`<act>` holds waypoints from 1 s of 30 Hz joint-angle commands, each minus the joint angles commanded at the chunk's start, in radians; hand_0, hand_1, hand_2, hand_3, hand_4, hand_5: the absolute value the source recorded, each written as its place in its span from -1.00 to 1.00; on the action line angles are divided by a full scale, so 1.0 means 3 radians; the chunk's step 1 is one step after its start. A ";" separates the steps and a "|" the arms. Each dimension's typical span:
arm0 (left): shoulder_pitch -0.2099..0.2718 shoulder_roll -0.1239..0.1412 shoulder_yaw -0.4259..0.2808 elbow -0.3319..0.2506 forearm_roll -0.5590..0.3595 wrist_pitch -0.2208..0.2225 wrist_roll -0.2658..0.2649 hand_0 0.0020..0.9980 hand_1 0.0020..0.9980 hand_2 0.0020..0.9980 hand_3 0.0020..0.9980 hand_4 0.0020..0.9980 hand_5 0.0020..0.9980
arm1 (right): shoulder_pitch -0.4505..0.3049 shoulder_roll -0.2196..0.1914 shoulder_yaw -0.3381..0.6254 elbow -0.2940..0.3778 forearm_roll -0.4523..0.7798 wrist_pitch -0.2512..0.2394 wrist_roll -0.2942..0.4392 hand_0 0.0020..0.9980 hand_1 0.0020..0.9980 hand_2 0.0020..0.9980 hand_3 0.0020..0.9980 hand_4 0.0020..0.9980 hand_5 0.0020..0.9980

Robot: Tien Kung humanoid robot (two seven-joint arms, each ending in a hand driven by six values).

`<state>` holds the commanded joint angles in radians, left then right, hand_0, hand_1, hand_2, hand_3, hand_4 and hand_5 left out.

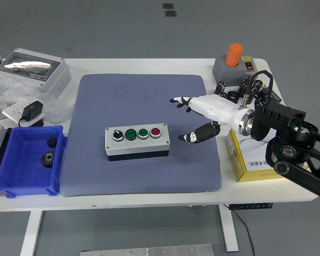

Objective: Pick up the button,place it on the desk,press the button,press the button

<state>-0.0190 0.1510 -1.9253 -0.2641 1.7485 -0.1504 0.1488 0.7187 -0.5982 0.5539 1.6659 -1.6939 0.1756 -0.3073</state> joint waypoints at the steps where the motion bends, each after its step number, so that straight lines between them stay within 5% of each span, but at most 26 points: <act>1: 0.0000 0.0000 0.0001 0.0000 -0.0002 0.0001 0.0001 0.40 0.37 0.35 0.59 0.41 0.60 | 0.0016 0.0015 -0.0030 -0.0006 -0.0007 0.0003 -0.0012 0.02 0.06 0.32 0.72 0.02 -0.38; 2: 0.0000 0.0000 0.0003 -0.0002 -0.0004 0.0002 0.0005 0.40 0.37 0.35 0.59 0.41 0.62 | 0.0031 0.0032 -0.0056 -0.0013 -0.0009 0.0001 -0.0019 -0.58 -0.54 -0.30 0.52 -0.55 -0.64; 7: 0.0002 -0.0002 0.0012 -0.0014 -0.0014 0.0008 0.0034 0.40 0.37 0.35 0.59 0.41 0.62 | 0.0098 0.0174 -0.0187 -0.0107 0.0044 -0.0054 0.0011 -0.58 -0.54 -0.30 0.52 -0.55 -0.64; 8: 0.0003 -0.0003 0.0013 -0.0016 -0.0014 0.0009 0.0039 0.40 0.37 0.36 0.59 0.41 0.62 | 0.0107 0.0207 -0.0207 -0.0134 0.0051 -0.0069 0.0018 -0.79 -0.75 -0.57 0.51 -0.62 -0.87; 17: 0.0000 -0.0006 0.0007 -0.0020 -0.0002 0.0008 0.0047 0.40 0.37 0.36 0.59 0.41 0.62 | 0.0140 0.0492 -0.0340 -0.0408 0.0031 -0.0197 0.0040 -0.86 -0.80 -0.67 0.50 -0.54 -0.82; 30: -0.0005 -0.0010 0.0003 -0.0012 0.0001 0.0005 0.0023 0.40 0.37 0.36 0.59 0.41 0.63 | 0.0085 0.0550 -0.0438 -0.0593 0.0036 -0.0257 0.0053 -0.88 -0.82 -0.70 0.51 -0.59 -0.91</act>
<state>-0.0204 0.1479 -1.9244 -0.2677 1.7488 -0.1488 0.1557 0.7444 -0.4334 0.4226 1.4879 -1.6830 0.0985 -0.2915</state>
